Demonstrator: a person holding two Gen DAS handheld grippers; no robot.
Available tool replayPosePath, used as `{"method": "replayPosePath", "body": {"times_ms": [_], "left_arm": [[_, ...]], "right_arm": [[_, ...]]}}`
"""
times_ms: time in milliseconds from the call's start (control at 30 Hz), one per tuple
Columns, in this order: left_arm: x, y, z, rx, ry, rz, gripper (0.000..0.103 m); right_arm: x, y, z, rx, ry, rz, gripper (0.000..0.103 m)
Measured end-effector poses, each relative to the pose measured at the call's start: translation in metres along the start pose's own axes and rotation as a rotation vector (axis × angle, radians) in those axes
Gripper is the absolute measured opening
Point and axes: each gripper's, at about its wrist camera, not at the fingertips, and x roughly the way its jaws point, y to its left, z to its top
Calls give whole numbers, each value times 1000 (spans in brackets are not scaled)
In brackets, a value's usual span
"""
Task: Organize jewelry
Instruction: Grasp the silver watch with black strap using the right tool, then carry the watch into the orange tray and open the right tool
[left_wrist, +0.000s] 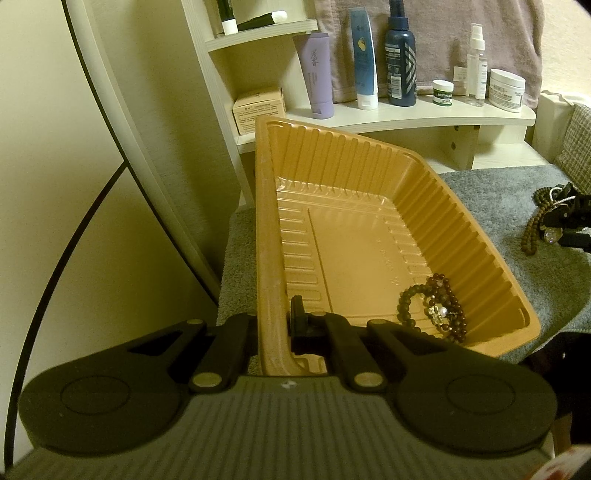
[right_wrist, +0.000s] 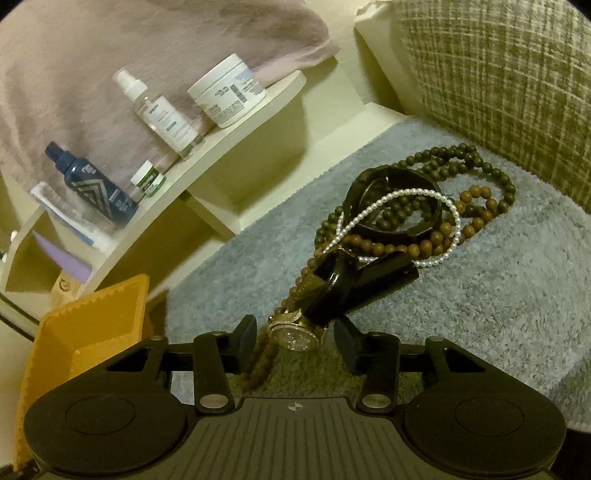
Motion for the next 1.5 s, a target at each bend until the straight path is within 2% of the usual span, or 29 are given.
{"method": "replayPosePath", "body": {"times_ms": [67, 133, 367, 633, 667, 700, 733, 1133, 1233, 1333, 1500], "left_arm": [[0, 0, 0, 2, 1, 1, 3], [0, 0, 0, 1, 1, 0, 3], [0, 0, 0, 2, 1, 0, 3], [0, -1, -1, 2, 0, 1, 3], [0, -1, -1, 2, -1, 0, 3], [0, -1, -1, 1, -1, 0, 3], [0, -1, -1, 0, -1, 0, 3], [0, -1, -1, -3, -5, -4, 3], [0, -1, 0, -5, -6, -5, 3], [-1, -1, -1, -4, -7, -6, 3], [-1, 0, -1, -9, -5, -5, 3]], "right_arm": [[1, 0, 1, 0, 0, -6, 46], [2, 0, 2, 1, 4, -10, 36], [-1, 10, -3, -122, -3, -21, 35], [-12, 31, -10, -277, -49, 25, 32], [-14, 35, -10, -293, -54, 35, 28], [-14, 37, -10, -304, -52, 46, 10], [-13, 40, -10, -312, -43, 59, 8], [-13, 55, -13, -369, -38, 79, 8], [-18, 66, -12, -391, -41, 119, 8], [-22, 83, -14, -426, -24, 194, 8], [-17, 119, -33, -524, 62, 326, 8]]}}
